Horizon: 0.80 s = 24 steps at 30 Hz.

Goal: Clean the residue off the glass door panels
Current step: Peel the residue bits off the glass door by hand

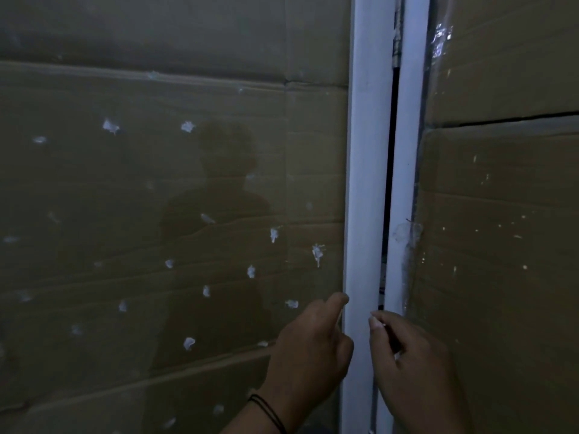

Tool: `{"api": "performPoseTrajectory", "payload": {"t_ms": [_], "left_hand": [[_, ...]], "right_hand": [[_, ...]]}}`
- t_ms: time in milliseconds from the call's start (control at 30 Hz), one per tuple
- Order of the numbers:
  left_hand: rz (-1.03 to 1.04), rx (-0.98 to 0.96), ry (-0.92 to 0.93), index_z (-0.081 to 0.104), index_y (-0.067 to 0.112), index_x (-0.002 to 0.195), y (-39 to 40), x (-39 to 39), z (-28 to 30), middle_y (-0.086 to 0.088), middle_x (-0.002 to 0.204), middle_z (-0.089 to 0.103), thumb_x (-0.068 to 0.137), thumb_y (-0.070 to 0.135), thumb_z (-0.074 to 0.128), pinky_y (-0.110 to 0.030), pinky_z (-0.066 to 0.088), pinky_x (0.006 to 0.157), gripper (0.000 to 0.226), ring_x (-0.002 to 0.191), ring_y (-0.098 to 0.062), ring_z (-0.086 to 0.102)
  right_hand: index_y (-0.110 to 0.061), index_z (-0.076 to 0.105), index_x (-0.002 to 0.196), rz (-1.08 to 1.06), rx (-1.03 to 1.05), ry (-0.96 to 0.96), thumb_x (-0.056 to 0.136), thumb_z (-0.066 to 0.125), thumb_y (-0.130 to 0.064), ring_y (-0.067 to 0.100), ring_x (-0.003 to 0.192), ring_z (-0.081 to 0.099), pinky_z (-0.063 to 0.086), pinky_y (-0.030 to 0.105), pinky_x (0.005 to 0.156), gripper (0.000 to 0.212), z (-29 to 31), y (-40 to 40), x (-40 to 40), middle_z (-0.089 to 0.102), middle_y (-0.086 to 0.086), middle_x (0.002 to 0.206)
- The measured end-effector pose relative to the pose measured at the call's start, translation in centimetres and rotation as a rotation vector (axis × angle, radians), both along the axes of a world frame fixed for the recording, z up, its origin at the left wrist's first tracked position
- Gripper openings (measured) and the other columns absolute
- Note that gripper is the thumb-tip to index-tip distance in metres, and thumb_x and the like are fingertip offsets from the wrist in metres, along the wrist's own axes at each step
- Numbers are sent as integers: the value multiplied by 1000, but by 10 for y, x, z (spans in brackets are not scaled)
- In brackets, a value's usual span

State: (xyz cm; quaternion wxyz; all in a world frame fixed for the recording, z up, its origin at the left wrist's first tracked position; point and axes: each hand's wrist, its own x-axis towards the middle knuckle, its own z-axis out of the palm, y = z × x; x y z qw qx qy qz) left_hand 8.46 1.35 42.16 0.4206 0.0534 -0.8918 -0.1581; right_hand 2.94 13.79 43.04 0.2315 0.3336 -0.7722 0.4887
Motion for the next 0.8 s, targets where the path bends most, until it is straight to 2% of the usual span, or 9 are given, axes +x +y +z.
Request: {"api": "performPoseTrajectory", "payload": {"t_ms": [100,167,267,400,500,600,667,733,800], "left_hand": [[-14,0,25,38,35,139,3,-3,-2,5,110,62,86,25,57,-16,45,71,58,89,-7,59],[-27,0,31,35,36,141,5,-1,-6,4,110,61,86,23,56,-19,49,70,60,87,-7,59],[-6,3,4,31,35,145,6,5,-13,2,111,60,86,22,55,-25,52,71,65,87,-11,61],[20,-18,16,42,28,132,4,11,-11,3,94,64,83,22,61,-12,45,57,53,71,-7,62],[26,-53,41,43,25,125,0,11,-4,-1,88,64,79,19,62,-23,52,51,50,66,-13,63],[34,-82,63,45,22,121,-4,10,1,0,81,61,69,7,74,-22,47,46,62,60,-12,59],[28,-76,86,44,22,123,-5,10,1,1,81,61,71,7,74,-23,48,47,62,60,-10,58],[15,-71,95,43,24,128,-3,13,-3,2,88,64,81,18,66,-20,50,52,52,66,-6,60],[12,-9,96,39,28,136,0,17,-9,11,103,63,89,32,53,-10,49,66,49,81,4,59]], "right_hand": [[-7,69,75,-31,-4,39,86,63,-11,11,57,56,46,29,53,13,-2,2,-4,64,4,64],[-8,69,74,-40,-9,40,85,64,-9,14,57,57,49,36,53,13,-5,2,-5,66,7,66],[-16,71,78,-16,-13,3,87,62,-13,5,58,53,43,25,54,13,-9,3,-6,59,-4,61],[-14,69,78,-1,46,-13,89,58,-17,5,60,53,37,15,55,16,-14,2,-6,63,-2,67],[-29,64,79,28,62,-37,90,57,-21,1,62,53,36,9,55,16,-13,2,-3,57,-8,66],[-35,59,79,35,69,-34,90,58,-21,1,61,53,36,10,54,17,-13,1,-1,54,-12,64],[-30,66,83,16,61,-32,89,59,-20,0,61,53,36,10,54,14,-14,1,-1,54,-12,64],[-27,70,88,13,61,-26,89,59,-20,-1,62,53,35,8,56,13,-16,-1,-2,56,-12,67],[-24,71,96,40,66,-35,90,58,-20,-2,67,54,35,7,58,15,-18,-4,-1,58,-14,73]]}}
